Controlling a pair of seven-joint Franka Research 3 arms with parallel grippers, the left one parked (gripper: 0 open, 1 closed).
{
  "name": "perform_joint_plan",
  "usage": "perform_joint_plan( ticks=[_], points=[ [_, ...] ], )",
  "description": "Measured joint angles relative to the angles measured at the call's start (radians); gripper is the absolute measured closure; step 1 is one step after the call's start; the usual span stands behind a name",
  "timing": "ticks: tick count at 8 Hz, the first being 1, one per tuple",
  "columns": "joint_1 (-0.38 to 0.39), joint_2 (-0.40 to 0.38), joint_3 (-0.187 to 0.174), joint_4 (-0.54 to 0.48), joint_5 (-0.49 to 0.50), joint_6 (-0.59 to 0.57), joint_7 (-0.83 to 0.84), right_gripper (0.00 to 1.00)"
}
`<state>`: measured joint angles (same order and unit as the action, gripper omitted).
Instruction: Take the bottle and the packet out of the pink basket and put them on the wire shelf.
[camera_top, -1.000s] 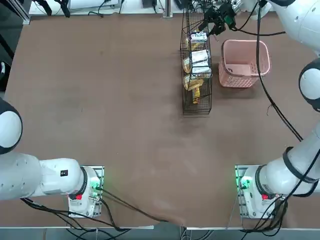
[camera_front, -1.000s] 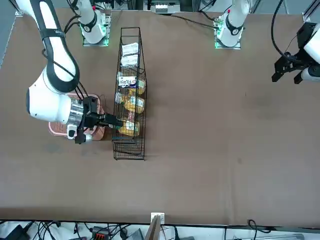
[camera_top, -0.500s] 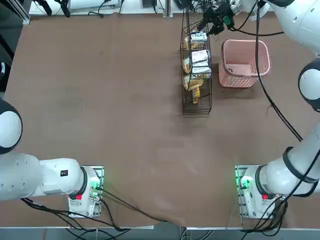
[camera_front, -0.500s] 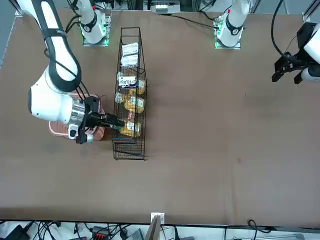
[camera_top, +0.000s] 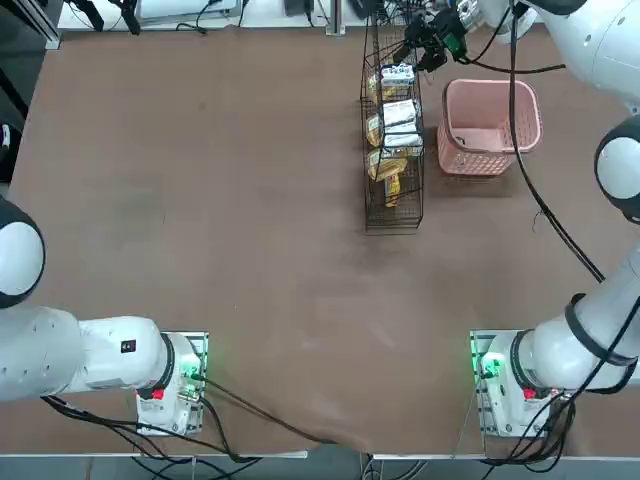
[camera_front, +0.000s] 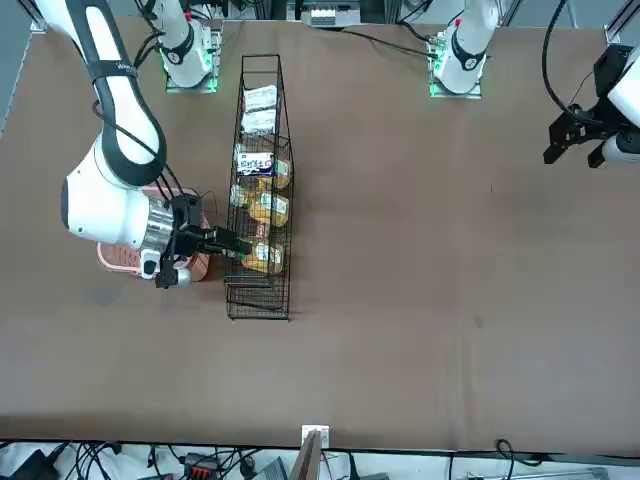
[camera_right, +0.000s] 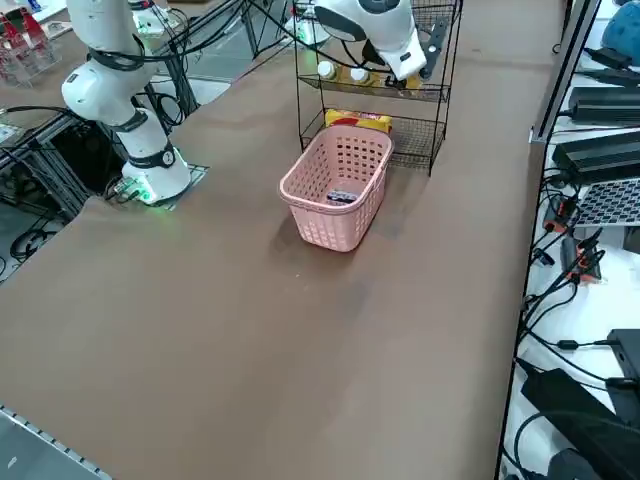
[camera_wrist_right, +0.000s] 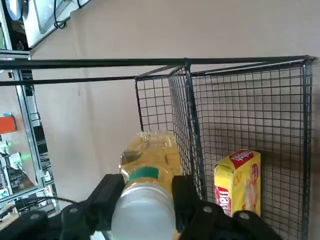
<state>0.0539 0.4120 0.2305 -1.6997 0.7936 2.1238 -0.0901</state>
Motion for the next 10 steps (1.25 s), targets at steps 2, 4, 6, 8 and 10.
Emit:
perform_joint_plan(
  ticks=[2, 4, 6, 8, 10],
  points=[
    [0.000, 0.000, 0.000, 0.000, 0.000, 0.000, 0.000, 0.45],
    [0.001, 0.000, 0.000, 0.000, 0.000, 0.001, 0.000, 0.45],
    [0.001, 0.000, 0.000, 0.000, 0.000, 0.001, 0.000, 0.43],
    [0.001, -0.003, 0.001, 0.002, 0.003, 0.001, 0.000, 0.34],
    [0.000, -0.005, 0.001, 0.004, 0.004, 0.001, -0.001, 0.30]
  ],
)
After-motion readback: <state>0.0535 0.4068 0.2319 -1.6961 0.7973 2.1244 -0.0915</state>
